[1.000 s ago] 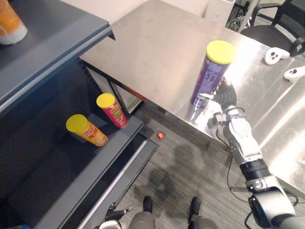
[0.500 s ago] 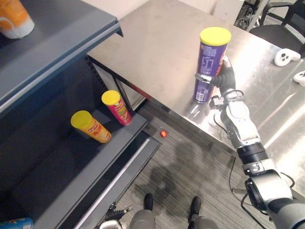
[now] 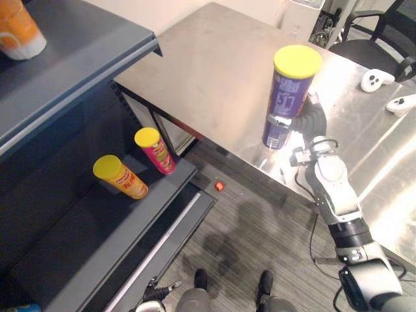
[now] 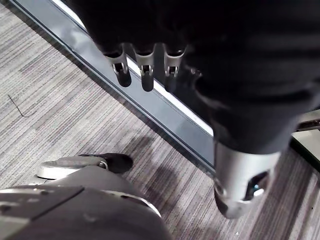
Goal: Put the gum and the chips on the shelf.
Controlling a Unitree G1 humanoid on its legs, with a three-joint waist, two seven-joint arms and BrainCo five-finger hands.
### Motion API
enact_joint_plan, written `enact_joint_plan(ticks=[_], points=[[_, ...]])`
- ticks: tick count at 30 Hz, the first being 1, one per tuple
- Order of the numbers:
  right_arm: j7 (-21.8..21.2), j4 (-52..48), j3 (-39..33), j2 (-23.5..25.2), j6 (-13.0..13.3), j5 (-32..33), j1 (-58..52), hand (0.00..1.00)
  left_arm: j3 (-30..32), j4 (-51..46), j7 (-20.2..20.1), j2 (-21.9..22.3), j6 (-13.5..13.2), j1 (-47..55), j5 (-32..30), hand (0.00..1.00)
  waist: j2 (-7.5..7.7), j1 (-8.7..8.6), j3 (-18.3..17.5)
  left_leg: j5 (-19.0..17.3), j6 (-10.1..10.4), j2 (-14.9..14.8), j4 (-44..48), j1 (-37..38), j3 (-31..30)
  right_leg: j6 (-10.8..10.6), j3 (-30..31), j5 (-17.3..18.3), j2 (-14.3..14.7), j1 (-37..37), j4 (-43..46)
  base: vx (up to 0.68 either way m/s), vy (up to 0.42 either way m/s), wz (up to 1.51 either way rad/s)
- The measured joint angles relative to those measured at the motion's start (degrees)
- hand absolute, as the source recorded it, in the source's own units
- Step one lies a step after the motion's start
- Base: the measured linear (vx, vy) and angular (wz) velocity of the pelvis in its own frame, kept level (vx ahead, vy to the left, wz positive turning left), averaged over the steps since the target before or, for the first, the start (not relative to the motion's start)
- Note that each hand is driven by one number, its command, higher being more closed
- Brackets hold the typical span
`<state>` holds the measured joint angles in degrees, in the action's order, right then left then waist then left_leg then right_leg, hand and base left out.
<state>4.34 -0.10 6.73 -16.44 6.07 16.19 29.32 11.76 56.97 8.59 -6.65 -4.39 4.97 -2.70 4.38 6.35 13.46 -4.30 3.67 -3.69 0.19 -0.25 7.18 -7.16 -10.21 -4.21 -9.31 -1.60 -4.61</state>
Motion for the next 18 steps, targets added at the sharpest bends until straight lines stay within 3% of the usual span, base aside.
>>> enact_joint_plan(ticks=[7, 18], points=[[-1.83, -6.89, -2.35, 3.25, 1.19, 0.12, -11.17, 1.00, 2.13, 0.10, -0.07, -0.02, 0.01, 2.32, -0.81, 0.00, 1.95, -1.45, -1.98, -0.03, 0.03, -0.07, -0.04, 0.94, 1.37, -0.01, 1.48, 0.00, 0.09, -0.15, 0.44, -0.04, -0.010, -0.10], [-4.94, -14.45, -4.16, 4.06, 2.20, 0.72, -26.76, 1.00, 3.95, 1.54, -0.10, 0.26, -0.02, 4.38, -1.05, 0.00, 1.80, -2.76, -5.24, -0.20, 0.11, 0.03, 0.00, 2.47, 2.92, -0.05, 3.23, -0.56, 0.03, 0.05, 0.81, -0.04, -0.005, -0.09]])
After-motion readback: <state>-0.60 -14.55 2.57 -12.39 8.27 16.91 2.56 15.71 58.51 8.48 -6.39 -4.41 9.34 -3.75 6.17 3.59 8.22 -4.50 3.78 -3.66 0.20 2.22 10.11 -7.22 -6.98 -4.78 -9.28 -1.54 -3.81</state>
